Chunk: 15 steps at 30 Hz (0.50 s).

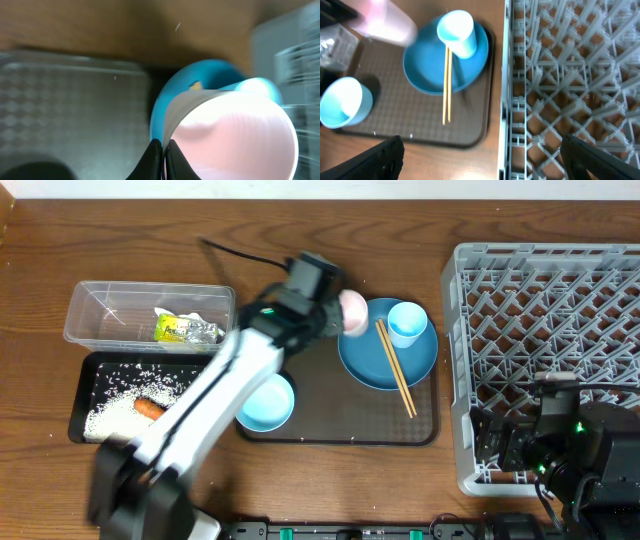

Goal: Sort waste into correct bins and load items into the dishwasher rack
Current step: 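Grasp the pink cup with the left gripper and lift it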

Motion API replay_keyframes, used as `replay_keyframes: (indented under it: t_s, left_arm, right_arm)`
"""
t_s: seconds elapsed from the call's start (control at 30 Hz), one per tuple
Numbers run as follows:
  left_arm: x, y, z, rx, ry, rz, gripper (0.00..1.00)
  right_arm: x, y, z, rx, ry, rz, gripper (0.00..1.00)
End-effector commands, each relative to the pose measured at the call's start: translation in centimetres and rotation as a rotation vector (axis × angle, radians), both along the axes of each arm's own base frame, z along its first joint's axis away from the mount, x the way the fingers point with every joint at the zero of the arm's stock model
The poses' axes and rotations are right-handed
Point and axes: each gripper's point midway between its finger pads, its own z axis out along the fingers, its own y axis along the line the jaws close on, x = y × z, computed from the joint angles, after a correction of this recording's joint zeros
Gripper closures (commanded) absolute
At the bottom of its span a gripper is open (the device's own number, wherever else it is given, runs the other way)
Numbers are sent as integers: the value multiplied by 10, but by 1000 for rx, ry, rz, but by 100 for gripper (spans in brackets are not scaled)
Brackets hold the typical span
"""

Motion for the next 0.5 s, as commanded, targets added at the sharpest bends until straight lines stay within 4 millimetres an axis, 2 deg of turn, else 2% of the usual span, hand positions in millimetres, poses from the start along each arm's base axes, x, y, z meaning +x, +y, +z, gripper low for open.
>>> replay_keyframes:
  t_s: [0.0,0.1,0.17,0.23,0.37,0.47]
  left_arm:
    - [-15,5,49,-110,-69,-77,94]
    - [-34,-3,79,-254,-78,-207,94]
    - [-50,-13,96,-368,-68,-326,94]
    - [-71,-25,114,-516,-41,-485,94]
    - [-101,-34,139,-723,6,-692,94]
    - [-117,-38,152,-827,31,-794,94]
  right_arm:
    - [-4,-4,-6,-20,27,-9,1]
    - [-8,8,-7,21,38,53,1]
    - [-12,31,0,77,7,197,1]
    - [-17,57,13,145,-50,368,5]
    - [-32,92,40,240,-183,641,5]
    - [-38,105,56,290,-253,740,5]
